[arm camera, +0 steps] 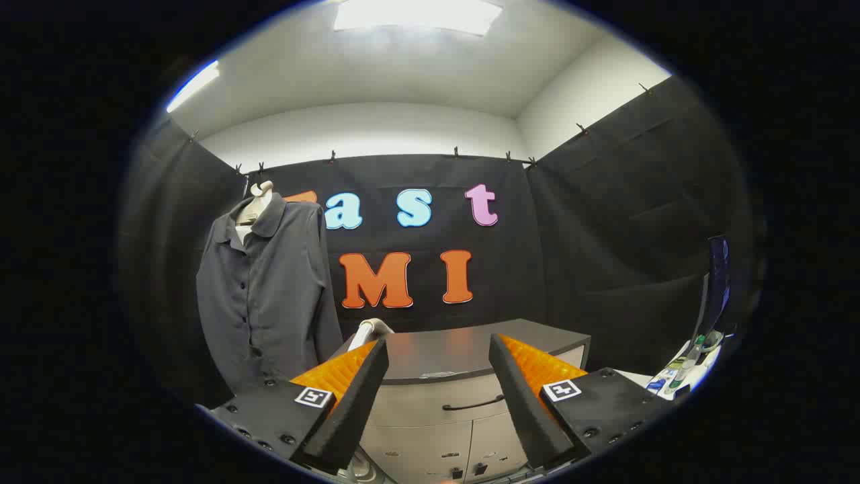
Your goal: Iron the clothes twice with a garment steamer, once on the left side and once on the right side.
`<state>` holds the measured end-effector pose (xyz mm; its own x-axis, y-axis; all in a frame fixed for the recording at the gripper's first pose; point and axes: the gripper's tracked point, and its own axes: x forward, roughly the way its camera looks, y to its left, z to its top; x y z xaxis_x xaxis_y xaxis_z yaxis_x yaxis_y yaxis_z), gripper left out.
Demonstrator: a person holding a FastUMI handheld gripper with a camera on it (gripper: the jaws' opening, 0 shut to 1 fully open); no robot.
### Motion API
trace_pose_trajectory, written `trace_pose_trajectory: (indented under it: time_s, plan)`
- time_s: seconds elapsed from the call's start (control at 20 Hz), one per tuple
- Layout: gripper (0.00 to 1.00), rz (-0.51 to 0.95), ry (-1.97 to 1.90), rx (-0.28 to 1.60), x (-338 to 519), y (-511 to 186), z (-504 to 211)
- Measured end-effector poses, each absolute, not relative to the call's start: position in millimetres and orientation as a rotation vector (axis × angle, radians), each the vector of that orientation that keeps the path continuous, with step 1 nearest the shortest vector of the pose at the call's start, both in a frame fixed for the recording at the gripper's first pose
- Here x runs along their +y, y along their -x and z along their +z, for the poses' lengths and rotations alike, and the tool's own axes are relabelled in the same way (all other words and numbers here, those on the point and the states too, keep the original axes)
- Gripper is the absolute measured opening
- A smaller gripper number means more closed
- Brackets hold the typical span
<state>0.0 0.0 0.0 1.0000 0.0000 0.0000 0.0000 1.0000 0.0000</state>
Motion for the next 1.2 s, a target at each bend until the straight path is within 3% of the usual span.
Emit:
trace_pose_trajectory:
  time_s: [0.75, 1.0, 1.2]
  plan:
    - [0.98, 0.020, -0.016, 0.003, 7.9, -6.5, -3.5]
    - [0.97, -0.040, -0.023, -0.005, -1.1, -9.7, -0.2]
    - [0.97, 0.009, -0.013, -0.012, 24.4, -22.9, 12.9]
